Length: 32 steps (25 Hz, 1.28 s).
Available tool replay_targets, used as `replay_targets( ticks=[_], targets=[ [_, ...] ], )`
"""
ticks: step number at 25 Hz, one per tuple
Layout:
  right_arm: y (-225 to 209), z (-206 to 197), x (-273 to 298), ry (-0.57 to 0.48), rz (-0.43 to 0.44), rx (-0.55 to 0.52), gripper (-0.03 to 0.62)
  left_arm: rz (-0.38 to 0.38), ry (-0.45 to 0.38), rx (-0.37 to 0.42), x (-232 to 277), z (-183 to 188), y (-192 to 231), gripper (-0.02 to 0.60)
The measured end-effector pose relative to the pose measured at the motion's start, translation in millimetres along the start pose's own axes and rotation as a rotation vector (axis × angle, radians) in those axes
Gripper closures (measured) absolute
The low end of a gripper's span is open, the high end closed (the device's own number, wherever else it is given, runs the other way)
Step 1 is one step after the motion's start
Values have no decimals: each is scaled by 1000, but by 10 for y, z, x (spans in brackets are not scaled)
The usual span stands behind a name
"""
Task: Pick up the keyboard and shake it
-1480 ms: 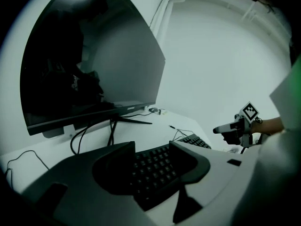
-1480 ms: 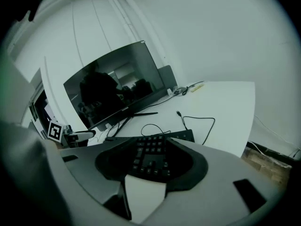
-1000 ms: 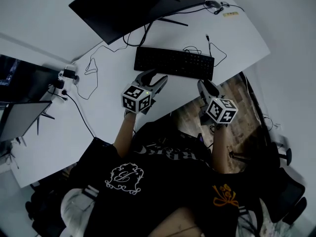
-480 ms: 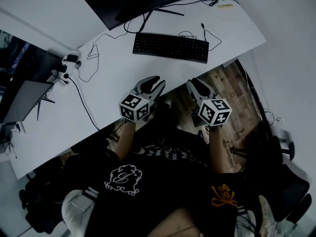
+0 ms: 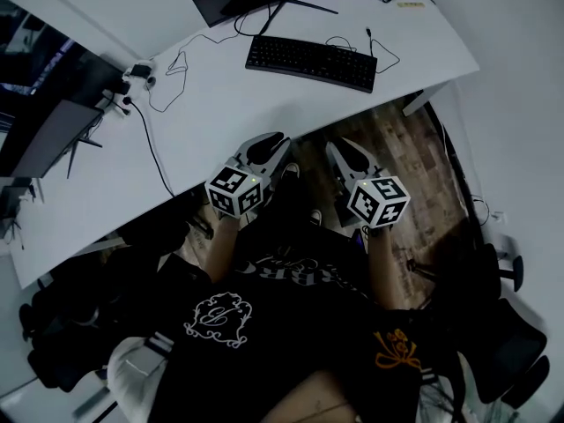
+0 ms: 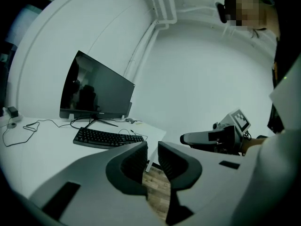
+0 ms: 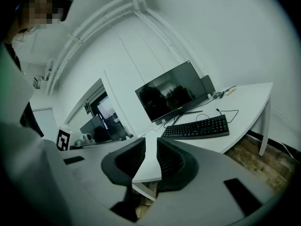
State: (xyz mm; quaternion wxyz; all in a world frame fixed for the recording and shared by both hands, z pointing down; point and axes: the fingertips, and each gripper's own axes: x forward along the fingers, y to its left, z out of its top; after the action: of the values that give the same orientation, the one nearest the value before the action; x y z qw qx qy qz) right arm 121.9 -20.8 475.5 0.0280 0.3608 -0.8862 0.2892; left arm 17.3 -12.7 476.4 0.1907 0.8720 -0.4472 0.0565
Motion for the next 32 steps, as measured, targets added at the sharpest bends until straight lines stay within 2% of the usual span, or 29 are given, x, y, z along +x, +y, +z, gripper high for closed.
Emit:
replay_targets(
  ticks=[9, 14, 24, 32],
  targets=[
    [250, -11, -126, -42, 53, 42, 532, 32, -26, 18, -270, 100, -116, 518],
    [278, -35, -116, -46, 27, 45, 592, 36, -13, 31, -349, 114, -124, 525],
    [627, -107, 21, -64, 18, -4, 589, 14, 33, 101, -706, 82, -10, 537],
    [1103, -273, 205, -44, 23, -38, 583, -19, 34, 95, -1109, 26, 143, 543]
  ],
)
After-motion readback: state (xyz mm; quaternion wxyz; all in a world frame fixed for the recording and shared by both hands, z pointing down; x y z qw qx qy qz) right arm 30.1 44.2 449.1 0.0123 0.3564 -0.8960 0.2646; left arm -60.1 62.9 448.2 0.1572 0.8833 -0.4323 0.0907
